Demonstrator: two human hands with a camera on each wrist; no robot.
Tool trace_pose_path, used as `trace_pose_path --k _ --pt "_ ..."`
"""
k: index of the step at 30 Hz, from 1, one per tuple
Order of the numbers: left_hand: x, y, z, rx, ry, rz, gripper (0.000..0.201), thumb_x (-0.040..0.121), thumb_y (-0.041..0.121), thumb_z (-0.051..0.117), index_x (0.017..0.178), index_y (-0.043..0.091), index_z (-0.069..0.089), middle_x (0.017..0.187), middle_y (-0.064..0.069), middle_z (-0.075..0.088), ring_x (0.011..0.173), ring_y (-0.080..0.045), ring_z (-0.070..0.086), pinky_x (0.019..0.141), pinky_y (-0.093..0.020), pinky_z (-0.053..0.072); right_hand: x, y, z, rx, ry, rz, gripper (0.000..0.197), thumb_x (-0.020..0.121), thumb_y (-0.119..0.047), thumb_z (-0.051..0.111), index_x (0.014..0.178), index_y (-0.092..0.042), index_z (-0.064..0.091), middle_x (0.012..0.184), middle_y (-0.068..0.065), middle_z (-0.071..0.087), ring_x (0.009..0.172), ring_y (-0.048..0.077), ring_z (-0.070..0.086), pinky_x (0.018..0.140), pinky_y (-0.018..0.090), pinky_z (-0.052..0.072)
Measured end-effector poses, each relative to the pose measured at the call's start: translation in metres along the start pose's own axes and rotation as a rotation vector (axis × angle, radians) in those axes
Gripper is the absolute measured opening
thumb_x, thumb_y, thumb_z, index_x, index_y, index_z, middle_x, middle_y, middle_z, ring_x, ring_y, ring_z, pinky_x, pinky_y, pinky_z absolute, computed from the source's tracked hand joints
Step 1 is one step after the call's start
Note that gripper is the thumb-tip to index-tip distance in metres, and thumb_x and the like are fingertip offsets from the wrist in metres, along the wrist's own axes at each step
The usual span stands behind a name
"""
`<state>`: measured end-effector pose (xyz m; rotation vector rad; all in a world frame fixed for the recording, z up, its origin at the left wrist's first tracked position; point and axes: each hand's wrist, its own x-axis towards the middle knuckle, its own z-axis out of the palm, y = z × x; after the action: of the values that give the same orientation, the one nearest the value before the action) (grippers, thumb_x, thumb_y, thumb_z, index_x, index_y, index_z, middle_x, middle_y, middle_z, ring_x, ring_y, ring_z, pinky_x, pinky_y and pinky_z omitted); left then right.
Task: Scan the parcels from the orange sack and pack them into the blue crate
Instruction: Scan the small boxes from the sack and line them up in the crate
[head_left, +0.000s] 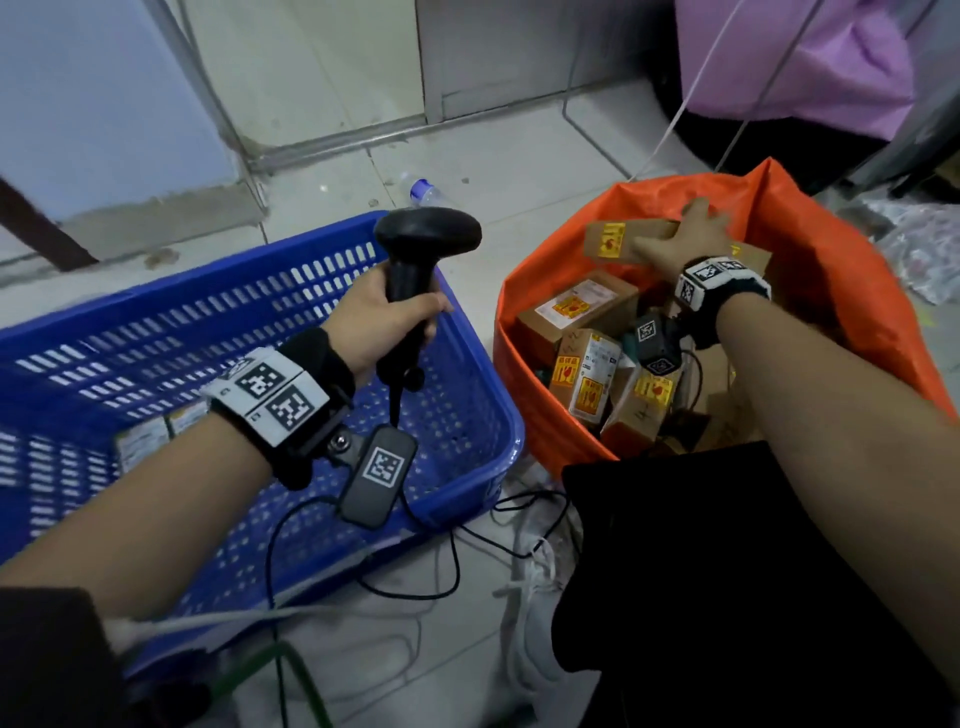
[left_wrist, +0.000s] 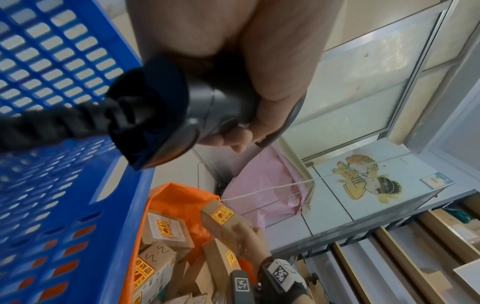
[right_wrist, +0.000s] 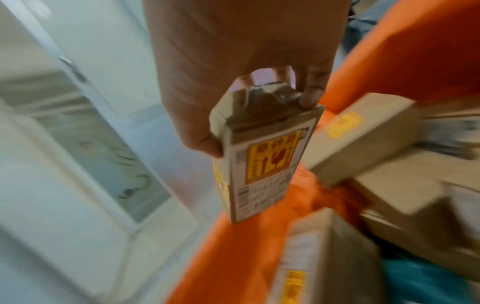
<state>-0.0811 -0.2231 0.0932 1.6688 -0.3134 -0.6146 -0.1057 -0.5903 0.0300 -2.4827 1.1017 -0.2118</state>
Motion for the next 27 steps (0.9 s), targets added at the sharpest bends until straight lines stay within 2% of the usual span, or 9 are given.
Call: trace_pose_path --k 2,5,9,13,15,18,22,24,27 --pt "-0.013 0.001 -0.012 -0.014 0.022 0.006 0.016 0.074 0.017 0.067 0.084 0.01 0.057 0.079 -0.019 0.055 0.055 -0.014 0.051 0.058 -0.029 0.046 -0.008 -0.028 -0.013 0.06 -0.021 -0.066 0.075 0.064 -0.06 0.06 0.121 -0.013 0.048 0.121 0.015 0.053 0.105 0.033 0.056 0.088 0.039 0.048" --pt "-0.036 -0.002 -0.037 -0.036 0.079 0.034 0.016 0.079 0.008 0.07 0.088 0.006 0.056 0.07 -0.01 0.056 0.052 -0.012 0.05 0.056 -0.026 0.046 -0.029 -0.079 -0.022 0.155 -0.12 -0.157 0.058 0.073 -0.058 0.053 0.109 -0.013 0.056 0.112 0.01 0.062 0.101 0.029 0.058 0.087 0.037 0.046" --pt "-0.074 -0.008 -0.078 -0.017 0.194 0.064 0.014 0.085 0.0 0.068 0.087 0.007 0.056 0.069 -0.002 0.059 0.051 -0.01 0.051 0.054 -0.023 0.047 -0.077 -0.155 -0.018 0.206 -0.376 -0.269 0.047 0.083 -0.057 0.047 0.1 -0.016 0.065 0.112 0.011 0.066 0.097 0.027 0.061 0.086 0.036 0.047" --pt "-0.114 -0.017 -0.121 -0.055 0.306 0.093 0.018 0.08 0.004 0.072 0.083 0.012 0.057 0.085 -0.01 0.063 0.053 -0.01 0.053 0.056 -0.023 0.048 -0.141 -0.22 -0.002 0.31 -0.72 -0.267 0.033 0.093 -0.046 0.049 0.095 -0.015 0.062 0.089 0.007 0.068 0.061 0.016 0.064 0.051 0.019 0.051" --pt "-0.13 -0.022 -0.137 -0.06 0.372 0.085 0.016 0.083 0.0 0.069 0.088 0.009 0.056 0.089 -0.009 0.068 0.055 -0.01 0.054 0.058 -0.023 0.049 -0.173 -0.242 0.01 0.249 -0.855 -0.278 0.033 0.095 -0.048 0.047 0.085 -0.019 0.058 0.079 0.005 0.065 0.061 0.017 0.061 0.047 0.016 0.048" --pt "-0.148 -0.035 -0.151 -0.037 0.462 0.068 0.023 0.082 0.001 0.071 0.1 0.0 0.057 0.102 -0.01 0.07 0.057 -0.011 0.055 0.061 -0.025 0.05 -0.215 -0.263 0.038 0.157 -1.034 -0.28 0.04 0.093 -0.052 0.047 0.079 -0.017 0.058 0.076 0.008 0.064 0.066 0.023 0.06 0.054 0.023 0.046" --pt "-0.164 -0.051 -0.16 0.094 0.485 0.011 0.068 0.059 0.036 0.086 0.115 0.009 0.06 0.114 -0.002 0.07 0.087 -0.012 0.068 0.081 -0.033 0.054 -0.25 -0.287 0.068 0.159 -1.144 -0.29 0.041 0.09 -0.055 0.048 0.085 -0.016 0.06 0.082 0.008 0.066 0.073 0.025 0.063 0.064 0.028 0.05" --pt "-0.165 -0.053 -0.162 0.14 0.479 -0.012 0.063 0.063 0.029 0.088 0.116 0.013 0.058 0.112 0.0 0.069 0.101 -0.014 0.066 0.091 -0.036 0.053 -0.259 -0.299 0.072 0.193 -1.151 -0.298 0.041 0.091 -0.054 0.047 0.086 -0.015 0.061 0.082 0.008 0.067 0.077 0.026 0.064 0.073 0.033 0.052" --pt "-0.161 -0.051 -0.168 0.138 0.485 -0.013 0.055 0.068 0.016 0.085 0.113 0.017 0.054 0.106 0.005 0.067 0.098 -0.009 0.065 0.089 -0.033 0.053 -0.263 -0.309 0.072 0.189 -1.143 -0.33 0.044 0.091 -0.055 0.045 0.089 -0.014 0.062 0.089 0.01 0.068 0.084 0.028 0.066 0.086 0.041 0.053"
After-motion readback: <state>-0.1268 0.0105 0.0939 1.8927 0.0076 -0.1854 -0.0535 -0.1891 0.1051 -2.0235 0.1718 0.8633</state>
